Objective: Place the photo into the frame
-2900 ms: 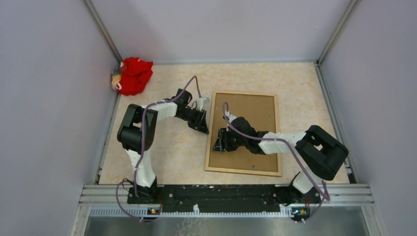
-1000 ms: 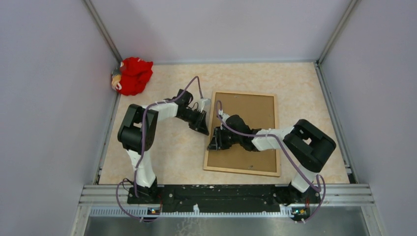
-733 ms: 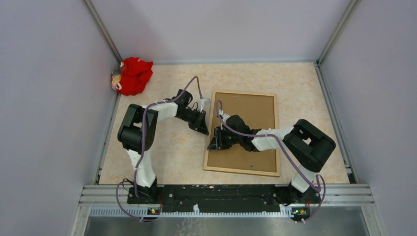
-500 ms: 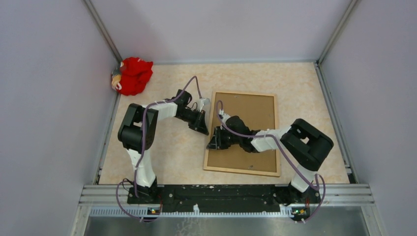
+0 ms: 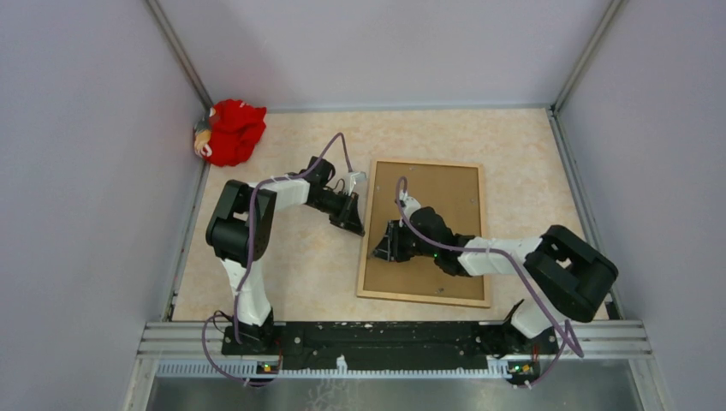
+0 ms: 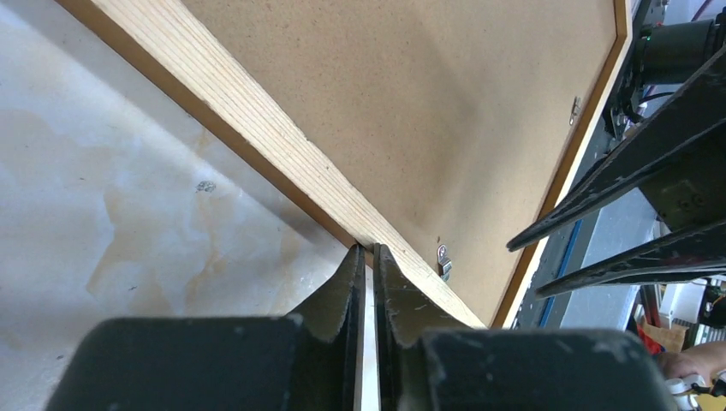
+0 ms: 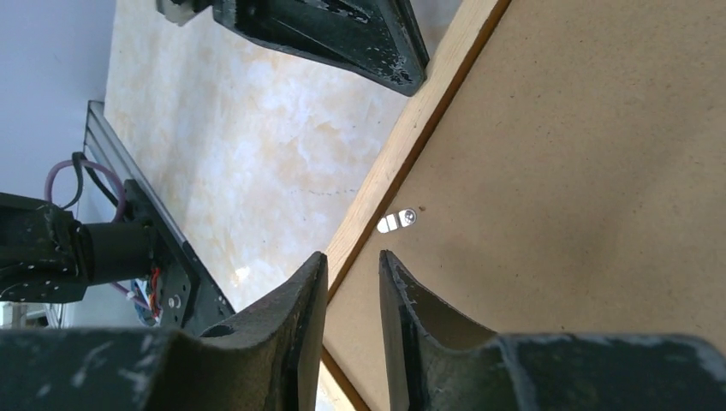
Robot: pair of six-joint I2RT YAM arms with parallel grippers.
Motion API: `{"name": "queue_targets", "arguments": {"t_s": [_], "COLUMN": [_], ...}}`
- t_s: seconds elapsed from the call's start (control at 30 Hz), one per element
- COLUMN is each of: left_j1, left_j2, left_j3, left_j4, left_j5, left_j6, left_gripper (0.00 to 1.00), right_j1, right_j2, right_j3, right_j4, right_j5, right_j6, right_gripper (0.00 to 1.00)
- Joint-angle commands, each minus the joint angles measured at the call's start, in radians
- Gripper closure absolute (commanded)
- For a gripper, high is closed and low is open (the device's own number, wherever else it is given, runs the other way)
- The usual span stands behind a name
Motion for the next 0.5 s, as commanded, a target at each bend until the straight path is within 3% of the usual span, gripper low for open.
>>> {"name": "queue_targets", "arguments": {"t_s": [0.0,0.17,0.47], "left_j1": [-0.016,-0.021,-0.027], "left_j2": [-0.001,0.012,0.008], "left_j3": [-0.02,-0.027,-0.048], "left_j4": [0.028,0.03,0.064], "left_j5": [0.009,0.021,0.019], "left_j6": [-0.006,-0.006,-0.034], "left_gripper": [0.9,0.91,0.93], "right_j1": [0.005,0.009,0.055], "right_j2": [-0.066,-0.032,0.056], "right_j3": [-0.057,-0.123,-0.092], "right_j4": [0.017,0.119,0.174], "right_j5": [0.033,0.037,0.05], "right_j6": [-0.021,0.022,0.03], "right_gripper": [0.7,0.69,0.66]}}
